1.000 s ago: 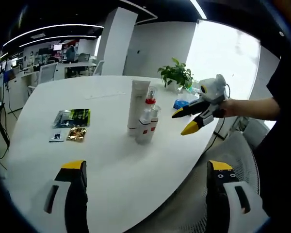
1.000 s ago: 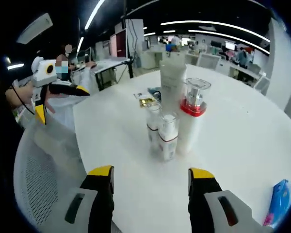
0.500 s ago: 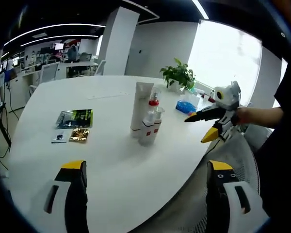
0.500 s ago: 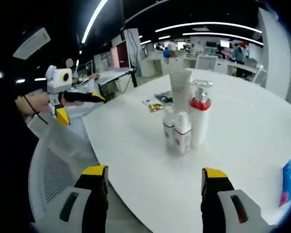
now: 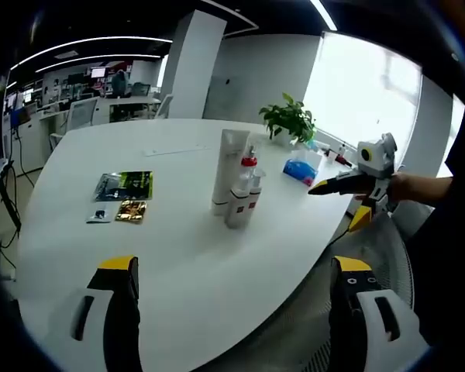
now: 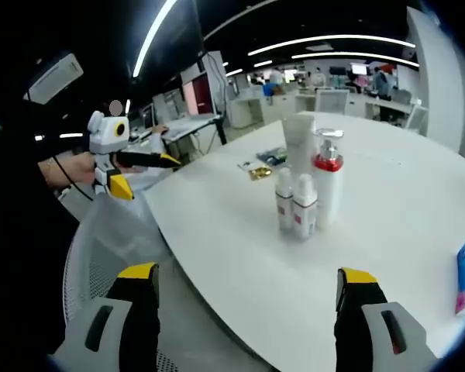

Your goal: Arrange the skincare products in the storage area until every visible bottle or jar stands upright without overlapping.

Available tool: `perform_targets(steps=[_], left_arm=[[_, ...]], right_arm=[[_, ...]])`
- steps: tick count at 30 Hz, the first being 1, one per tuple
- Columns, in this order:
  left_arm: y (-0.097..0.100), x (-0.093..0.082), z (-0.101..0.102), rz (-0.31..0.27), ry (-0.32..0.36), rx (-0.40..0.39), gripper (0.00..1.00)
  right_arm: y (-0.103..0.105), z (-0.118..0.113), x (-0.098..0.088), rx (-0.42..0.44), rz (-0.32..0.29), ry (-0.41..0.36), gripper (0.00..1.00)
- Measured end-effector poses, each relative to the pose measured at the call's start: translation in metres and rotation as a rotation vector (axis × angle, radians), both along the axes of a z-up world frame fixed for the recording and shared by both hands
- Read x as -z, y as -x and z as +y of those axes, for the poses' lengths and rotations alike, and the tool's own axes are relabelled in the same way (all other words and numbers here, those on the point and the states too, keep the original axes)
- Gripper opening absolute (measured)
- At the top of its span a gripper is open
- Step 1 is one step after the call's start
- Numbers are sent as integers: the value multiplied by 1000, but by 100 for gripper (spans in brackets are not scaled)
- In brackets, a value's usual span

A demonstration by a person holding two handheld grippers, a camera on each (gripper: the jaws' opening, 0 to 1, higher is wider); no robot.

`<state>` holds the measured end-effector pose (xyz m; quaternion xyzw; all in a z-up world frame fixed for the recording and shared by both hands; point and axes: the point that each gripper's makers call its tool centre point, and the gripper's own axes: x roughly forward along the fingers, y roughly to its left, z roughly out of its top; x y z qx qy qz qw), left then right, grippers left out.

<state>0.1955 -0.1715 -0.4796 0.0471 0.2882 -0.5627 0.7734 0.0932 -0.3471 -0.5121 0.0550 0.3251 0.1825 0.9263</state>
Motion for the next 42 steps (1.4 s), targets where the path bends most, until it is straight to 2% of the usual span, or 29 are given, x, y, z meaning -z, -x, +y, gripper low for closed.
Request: perform_targets(steps=[18, 26, 34, 38, 42], left_arm=[[-8, 4, 2, 10, -22, 6, 95], [-24, 2, -5, 15, -19, -3, 96], [-52, 9, -11, 47, -15, -23, 93], [-70, 12, -13, 87, 14, -70, 92], [-91, 18, -13, 104, 29, -110, 92]], right_arm=[[-7, -5, -1, 52, 5, -25, 99], [-10, -7, 0, 60, 22, -29, 99], [-15, -12, 4, 78, 32, -37, 99], [-15, -16, 6, 86, 36, -34, 99], [-15, -23, 9, 110, 37, -35, 99]])
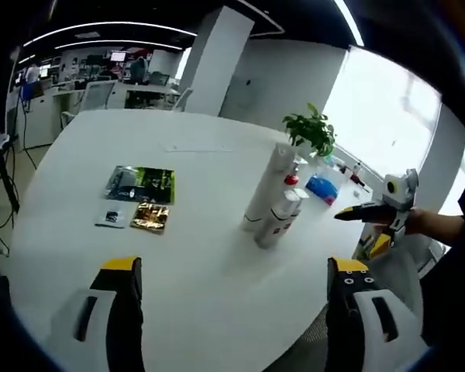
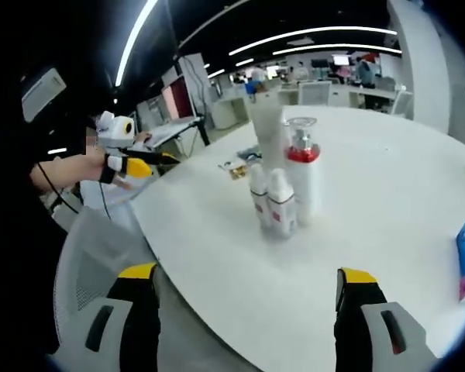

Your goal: Arrange the skincare products in the storage area until every visible bottle or jar stands upright without overlapping.

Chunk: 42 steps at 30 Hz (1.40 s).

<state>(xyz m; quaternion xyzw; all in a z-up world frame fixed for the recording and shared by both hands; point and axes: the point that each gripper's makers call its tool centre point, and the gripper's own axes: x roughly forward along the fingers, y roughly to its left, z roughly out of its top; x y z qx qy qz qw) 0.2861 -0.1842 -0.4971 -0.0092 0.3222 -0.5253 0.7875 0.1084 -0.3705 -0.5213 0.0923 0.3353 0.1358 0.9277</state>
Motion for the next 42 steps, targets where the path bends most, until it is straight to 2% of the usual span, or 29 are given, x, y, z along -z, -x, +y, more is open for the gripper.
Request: perform_targets(steps=[3, 5, 7, 11, 19, 20, 22, 28, 31, 33, 38, 40, 42], left_arm=[[-11, 2, -2, 10, 0, -10, 90], [-16, 2, -5, 13, -6, -15, 88], [-30, 5, -3, 13, -14, -34, 87], [-41, 9, -7, 30, -11, -72, 85], [-77, 28, -9, 56, -52, -112, 82], [-75, 29, -11, 62, -52, -118, 81], [-85, 33, -11, 78, -62, -132, 82], [-108, 38, -11, 62, -114, -153, 82], [-124, 42, -15, 69, -117, -150, 81], [-123, 46, -19, 91, -119, -161, 80], [-151, 59, -21, 132, -113, -207, 77], [-150, 63, -20, 138, -119, -221, 76], [-161, 68, -24, 146, -122, -236, 75]], right_arm=[[0, -6, 6, 29, 4, -11, 98], [0, -4, 7, 34, 8, -13, 98], [2, -2, 9, 33, 16, -17, 98], [4, -2, 16, 35, 33, -23, 98], [0, -6, 15, 42, 35, -22, 98], [0, -6, 15, 45, 35, -22, 98], [-1, -8, 17, 55, 36, -27, 97], [1, -3, 23, 37, 52, -29, 97], [2, -3, 26, 37, 59, -33, 97], [1, -5, 26, 42, 60, -34, 97], [1, -5, 27, 36, 66, -32, 96], [1, -5, 29, 35, 74, -32, 96], [1, -6, 32, 40, 82, -35, 96]])
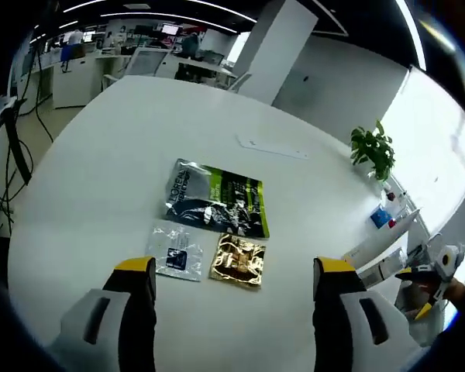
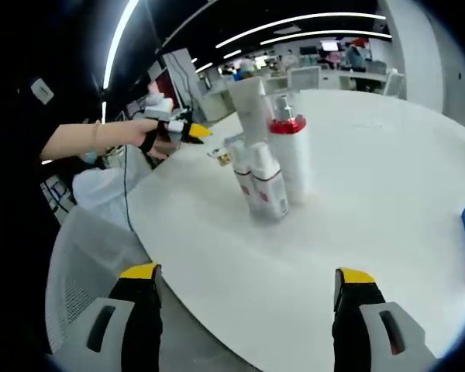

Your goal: Arrange the skincare products in the storage area until every visible bottle or jar stands upright without overlapping.

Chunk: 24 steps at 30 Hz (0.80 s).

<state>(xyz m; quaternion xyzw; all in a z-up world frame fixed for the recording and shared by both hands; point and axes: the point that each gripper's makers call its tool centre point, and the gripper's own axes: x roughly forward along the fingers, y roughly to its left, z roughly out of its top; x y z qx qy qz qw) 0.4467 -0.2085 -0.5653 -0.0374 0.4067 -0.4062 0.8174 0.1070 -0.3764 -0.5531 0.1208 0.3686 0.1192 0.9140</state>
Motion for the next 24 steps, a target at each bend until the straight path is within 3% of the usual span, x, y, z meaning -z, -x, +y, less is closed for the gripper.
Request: perform_targets(steps=[3, 6, 9, 13, 19, 24], left_arm=[[-2, -4, -1, 12, 20, -30, 73], [-19, 4, -1, 9, 23, -57, 69], [-23, 8, -4, 3, 17, -67, 68], [-48, 19, -2, -5, 3, -81, 65], [-60, 20, -8, -25, -6, -103, 60], [-62, 27, -10, -79, -88, -92, 53]], right_arm=[[0, -1, 0, 8, 6, -1, 96], [1, -2, 2, 10, 16, -1, 96], [2, -3, 4, 8, 30, 1, 96], [2, -4, 6, 15, 36, 0, 96], [2, -3, 9, 6, 52, 7, 96], [3, -4, 12, 15, 64, 5, 96]])
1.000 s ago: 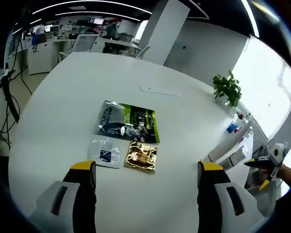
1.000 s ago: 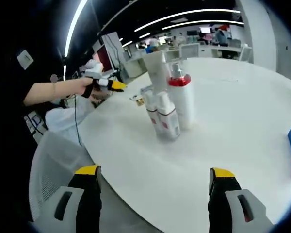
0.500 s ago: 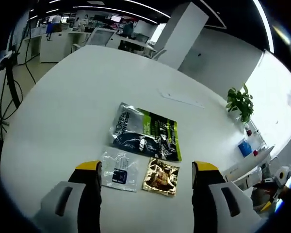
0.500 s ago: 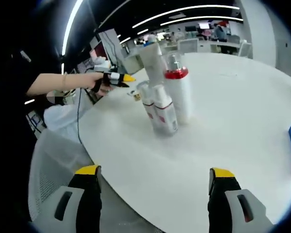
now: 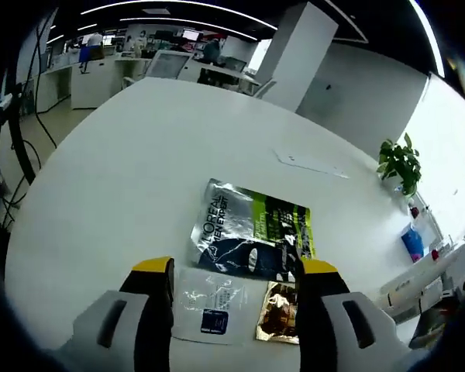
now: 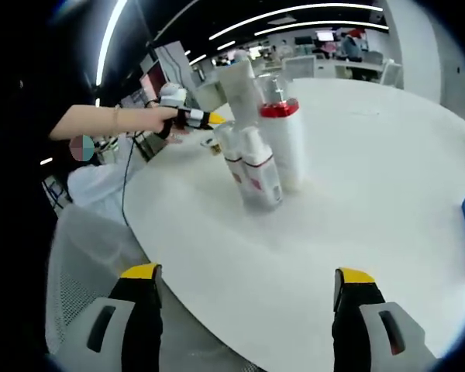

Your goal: Arrange the skincare products in the storage area until every visible bottle or jar stands upright without overlapping.

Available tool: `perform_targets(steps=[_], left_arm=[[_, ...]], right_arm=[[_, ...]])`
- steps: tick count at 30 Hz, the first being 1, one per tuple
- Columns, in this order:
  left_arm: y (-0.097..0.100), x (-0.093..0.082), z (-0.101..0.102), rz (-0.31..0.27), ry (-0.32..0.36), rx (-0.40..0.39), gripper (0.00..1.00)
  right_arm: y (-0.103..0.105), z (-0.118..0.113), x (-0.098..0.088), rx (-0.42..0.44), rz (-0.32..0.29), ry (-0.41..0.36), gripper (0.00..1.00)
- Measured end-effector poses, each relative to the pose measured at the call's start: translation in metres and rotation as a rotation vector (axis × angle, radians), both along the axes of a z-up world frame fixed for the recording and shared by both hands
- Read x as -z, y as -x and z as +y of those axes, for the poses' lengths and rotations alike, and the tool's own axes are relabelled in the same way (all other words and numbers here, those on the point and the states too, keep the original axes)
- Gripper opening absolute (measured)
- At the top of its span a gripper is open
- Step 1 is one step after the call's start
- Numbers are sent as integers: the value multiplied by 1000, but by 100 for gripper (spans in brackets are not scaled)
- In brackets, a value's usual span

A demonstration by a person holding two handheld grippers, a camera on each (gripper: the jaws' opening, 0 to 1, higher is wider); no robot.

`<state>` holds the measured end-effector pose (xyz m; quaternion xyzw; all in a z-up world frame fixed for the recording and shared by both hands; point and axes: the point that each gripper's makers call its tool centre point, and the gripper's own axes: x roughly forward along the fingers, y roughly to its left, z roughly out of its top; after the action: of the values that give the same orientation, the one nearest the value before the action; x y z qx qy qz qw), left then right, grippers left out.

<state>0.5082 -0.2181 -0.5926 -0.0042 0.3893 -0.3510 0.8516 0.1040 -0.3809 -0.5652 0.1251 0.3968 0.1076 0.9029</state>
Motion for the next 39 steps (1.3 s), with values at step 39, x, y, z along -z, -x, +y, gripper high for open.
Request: perform_targets(steps=[39], left_arm=[[-40, 23, 7, -182, -165, -11, 19]], right_arm=[[0, -5, 10, 29, 35, -7, 96]])
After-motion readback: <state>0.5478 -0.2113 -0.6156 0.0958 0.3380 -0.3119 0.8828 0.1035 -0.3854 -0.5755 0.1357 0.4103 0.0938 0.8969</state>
